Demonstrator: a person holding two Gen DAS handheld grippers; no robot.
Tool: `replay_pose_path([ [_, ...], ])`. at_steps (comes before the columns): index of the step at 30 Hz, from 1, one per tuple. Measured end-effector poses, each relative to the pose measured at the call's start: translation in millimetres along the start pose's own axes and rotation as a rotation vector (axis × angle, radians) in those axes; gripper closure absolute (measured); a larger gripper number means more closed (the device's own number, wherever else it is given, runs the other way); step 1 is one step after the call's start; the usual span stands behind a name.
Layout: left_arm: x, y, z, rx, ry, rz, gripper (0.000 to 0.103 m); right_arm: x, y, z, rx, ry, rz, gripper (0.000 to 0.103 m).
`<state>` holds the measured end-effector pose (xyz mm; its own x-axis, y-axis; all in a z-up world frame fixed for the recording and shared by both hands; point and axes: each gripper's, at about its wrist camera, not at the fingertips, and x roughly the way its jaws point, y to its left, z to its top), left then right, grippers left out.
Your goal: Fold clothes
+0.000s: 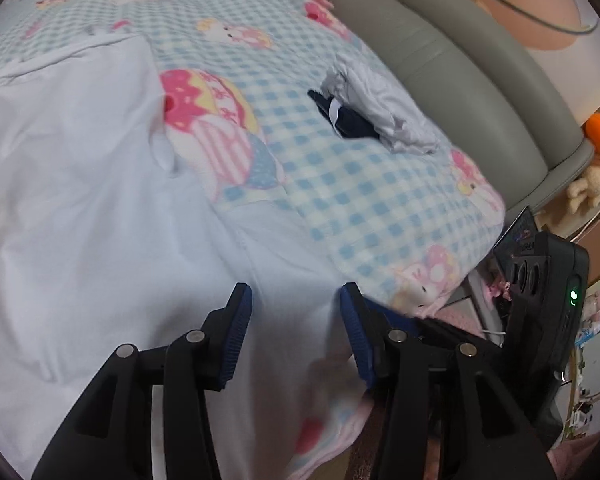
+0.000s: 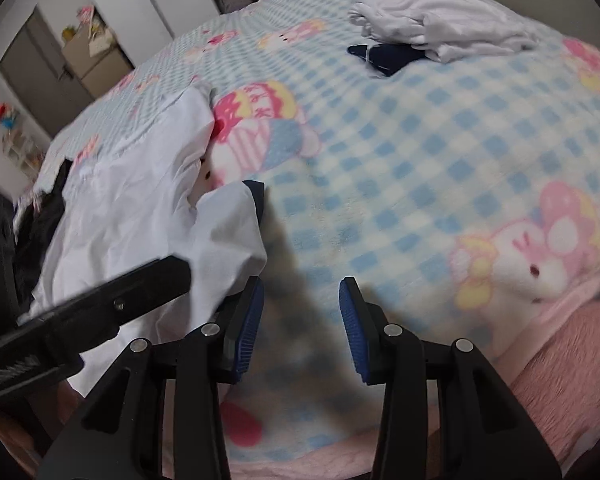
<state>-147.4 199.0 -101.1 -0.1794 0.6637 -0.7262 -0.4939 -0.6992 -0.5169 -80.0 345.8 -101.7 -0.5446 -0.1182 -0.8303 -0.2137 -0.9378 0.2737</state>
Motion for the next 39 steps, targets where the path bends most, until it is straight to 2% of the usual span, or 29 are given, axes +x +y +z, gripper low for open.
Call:
replay_pose_path([
  [2,3.6,3.0,1.3,-0.026,0.000,0.037,0.057,8.3,3.1,0.7,-0.005,0.016,0.058,0.063],
  [4,-14.2,15.7,0.0,-0.076,-0.046,0.035,0.057,15.5,7.1,1.5,-0.011,0.024,0.114,0.062],
  [6,-37.1,29.4,-1.9,-0.124,-0.103,0.032,0.055,13.9,19.1,3.3,-0.027,-0.024,0.160,0.062],
  [10,-77.9,60.0,-9.0,-0.188,-0.176,0.079,0.056,4.3,57.8,7.5,-0.113,-0.127,0.227,0.062],
  [12,-89.0,75.5,-14.9,-0.217,-0.197,0.092,0.056,10.9,84.2,6.0,-0.195,-0.122,0.248,0.062],
  [14,-91.9,90.8,-20.8,-0.257,-0.199,0.074,0.055,36.2,104.1,-3.1,-0.270,-0.026,0.259,0.062],
  [17,-78.1,101.3,-25.1,-0.261,-0.132,0.038,0.055,63.9,113.7,-18.2,-0.302,0.091,0.254,0.062],
  [21,-54.6,93.4,-30.3,-0.214,-0.076,-0.038,0.055,30.8,105.3,-20.3,-0.322,0.003,0.330,0.061],
  [24,-43.0,85.5,-25.5,-0.193,-0.077,0.018,0.057,26.5,92.7,-15.7,-0.293,0.021,0.299,0.061],
  [26,-38.4,82.6,-20.6,-0.180,-0.085,0.084,0.068,24.9,81.4,-13.3,-0.254,0.021,0.274,0.061],
  [28,-40.6,84.9,-13.3,-0.188,-0.115,0.131,0.068,23.2,71.7,-8.5,-0.214,0.017,0.242,0.061],
  [30,-45.5,89.8,-6.3,-0.215,-0.151,0.186,0.068,24.8,64.5,-4.4,-0.189,0.027,0.159,0.060],
  [32,-53.3,97.4,-2.0,-0.264,-0.188,0.245,0.068,34.6,59.7,-6.0,-0.229,0.071,0.065,0.060],
  [35,-69.4,102.3,-7.5,-0.274,-0.232,0.243,0.068,46.1,48.9,-11.3,-0.251,0.147,-0.008,0.060],
  [37,-80.7,100.7,-15.7,-0.260,-0.263,0.218,0.068,40.6,44.1,-9.4,-0.221,0.132,0.016,0.060],
  [39,-82.7,92.6,-22.3,-0.217,-0.253,0.153,0.065,31.7,44.4,-3.2,-0.205,0.085,0.057,0.060],
])
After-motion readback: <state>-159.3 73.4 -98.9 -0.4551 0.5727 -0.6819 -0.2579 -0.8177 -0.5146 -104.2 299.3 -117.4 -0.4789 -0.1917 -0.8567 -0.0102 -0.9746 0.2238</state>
